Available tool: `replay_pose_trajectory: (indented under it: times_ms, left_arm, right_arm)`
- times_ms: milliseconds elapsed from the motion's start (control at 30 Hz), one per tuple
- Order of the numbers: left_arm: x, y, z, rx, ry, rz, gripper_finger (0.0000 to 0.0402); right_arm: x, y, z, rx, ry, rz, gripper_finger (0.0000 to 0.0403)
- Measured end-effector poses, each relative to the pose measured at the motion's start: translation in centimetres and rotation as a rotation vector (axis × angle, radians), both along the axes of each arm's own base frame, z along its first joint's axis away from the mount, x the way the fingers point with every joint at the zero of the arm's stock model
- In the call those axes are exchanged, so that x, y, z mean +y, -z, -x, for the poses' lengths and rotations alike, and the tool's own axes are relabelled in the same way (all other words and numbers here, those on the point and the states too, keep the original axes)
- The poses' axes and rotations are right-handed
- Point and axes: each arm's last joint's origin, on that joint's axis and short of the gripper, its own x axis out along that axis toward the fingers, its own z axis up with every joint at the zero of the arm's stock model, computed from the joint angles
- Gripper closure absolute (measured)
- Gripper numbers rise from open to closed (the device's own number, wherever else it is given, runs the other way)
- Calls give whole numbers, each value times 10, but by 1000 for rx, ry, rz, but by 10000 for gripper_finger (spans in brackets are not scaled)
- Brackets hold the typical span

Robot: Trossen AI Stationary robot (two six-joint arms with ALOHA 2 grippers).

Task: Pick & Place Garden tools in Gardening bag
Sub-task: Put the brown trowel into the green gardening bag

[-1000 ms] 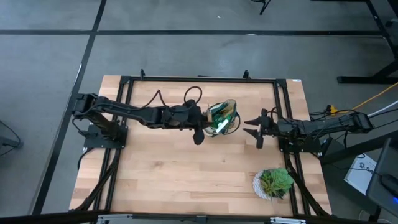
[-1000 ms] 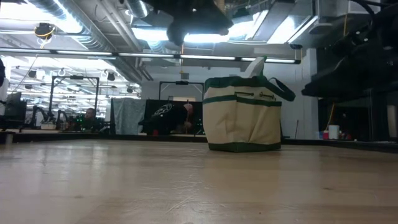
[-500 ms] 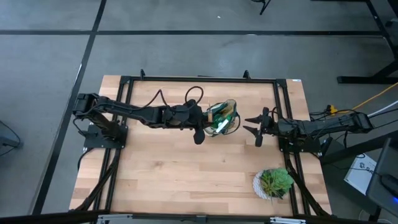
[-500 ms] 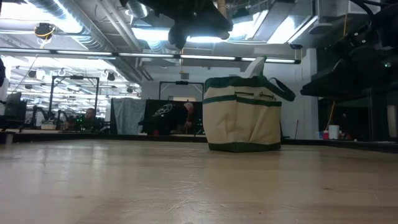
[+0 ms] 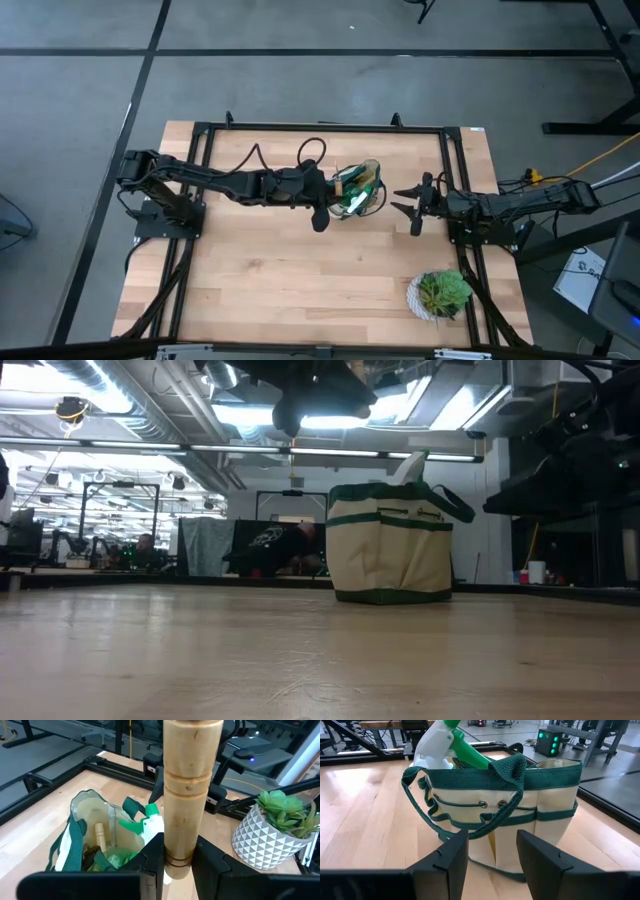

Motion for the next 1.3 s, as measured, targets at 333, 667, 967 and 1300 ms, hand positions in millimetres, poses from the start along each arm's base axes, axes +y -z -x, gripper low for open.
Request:
replay_pose_trajectory:
  times_ms: [333,667,967,1300]
  left_arm:
    - [-2,-3,-1,-40,3,12,338]
    - [8,-8,-2,-87,-26,19,338]
    - [24,-13,-3,-138,-59,-29,338]
    - [36,-10,-8,-159,-83,-63,338]
  right_arm:
    - [0,0,0,0,0,0,231]
    - [0,0,0,1,0,0,232]
    - [0,0,0,1,0,0,232]
    - [0,0,0,1,0,0,232]
